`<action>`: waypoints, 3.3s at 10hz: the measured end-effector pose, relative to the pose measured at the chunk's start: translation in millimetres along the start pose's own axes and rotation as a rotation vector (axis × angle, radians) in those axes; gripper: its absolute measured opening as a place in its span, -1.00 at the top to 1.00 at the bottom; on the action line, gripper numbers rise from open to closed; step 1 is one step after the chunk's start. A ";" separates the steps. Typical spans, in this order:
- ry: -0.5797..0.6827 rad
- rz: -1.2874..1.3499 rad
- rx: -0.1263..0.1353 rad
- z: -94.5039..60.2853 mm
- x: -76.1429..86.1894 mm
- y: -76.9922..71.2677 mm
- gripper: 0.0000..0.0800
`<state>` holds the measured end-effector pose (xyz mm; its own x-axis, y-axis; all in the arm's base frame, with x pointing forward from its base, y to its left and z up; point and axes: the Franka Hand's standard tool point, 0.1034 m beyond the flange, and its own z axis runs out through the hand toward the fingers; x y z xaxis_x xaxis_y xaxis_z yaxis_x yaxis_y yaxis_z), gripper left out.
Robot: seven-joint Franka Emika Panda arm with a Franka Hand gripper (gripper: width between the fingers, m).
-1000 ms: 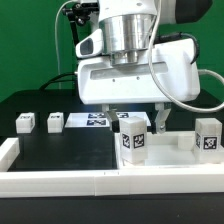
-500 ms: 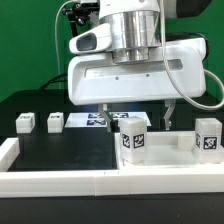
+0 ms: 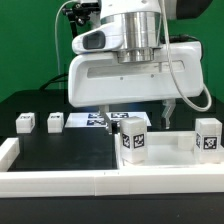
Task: Assemble square table
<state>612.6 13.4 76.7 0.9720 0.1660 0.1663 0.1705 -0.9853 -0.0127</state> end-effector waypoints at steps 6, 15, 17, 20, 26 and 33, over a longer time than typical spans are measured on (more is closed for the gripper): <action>-0.009 -0.196 -0.020 -0.1 -0.6 4.8 -0.19; 0.021 0.159 -0.027 0.2 -2.2 4.3 0.28; 0.027 0.365 -0.036 -0.5 -1.8 4.2 0.27; 0.030 0.713 -0.031 1.4 -2.8 4.8 0.27; 0.028 1.104 -0.008 1.4 -3.1 6.4 0.27; 0.001 0.601 -0.012 1.9 -4.3 4.8 -0.62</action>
Offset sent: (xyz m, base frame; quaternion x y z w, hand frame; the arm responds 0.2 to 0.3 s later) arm 0.0000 0.0000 0.0000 0.0000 0.0000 -0.1938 0.9810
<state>609.6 8.1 74.0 0.8974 -0.4203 0.1344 -0.4107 -0.9069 -0.0940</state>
